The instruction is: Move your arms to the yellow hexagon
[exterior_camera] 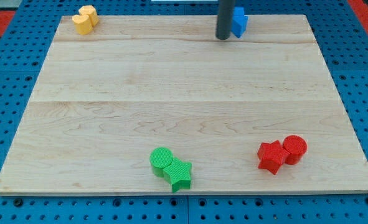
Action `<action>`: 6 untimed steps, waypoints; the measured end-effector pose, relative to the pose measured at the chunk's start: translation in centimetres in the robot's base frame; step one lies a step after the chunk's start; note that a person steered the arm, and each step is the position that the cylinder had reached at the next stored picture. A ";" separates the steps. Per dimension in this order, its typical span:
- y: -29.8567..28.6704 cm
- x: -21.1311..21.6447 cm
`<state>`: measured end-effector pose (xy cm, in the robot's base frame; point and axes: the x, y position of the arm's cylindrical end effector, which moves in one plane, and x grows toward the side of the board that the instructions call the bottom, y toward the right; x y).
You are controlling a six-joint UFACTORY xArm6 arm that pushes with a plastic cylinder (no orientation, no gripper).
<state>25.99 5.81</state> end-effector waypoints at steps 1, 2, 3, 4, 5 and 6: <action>-7.5 -0.2; -14.0 -0.6; -22.8 -0.6; -32.5 -0.5; -36.1 -1.2; -33.8 -5.6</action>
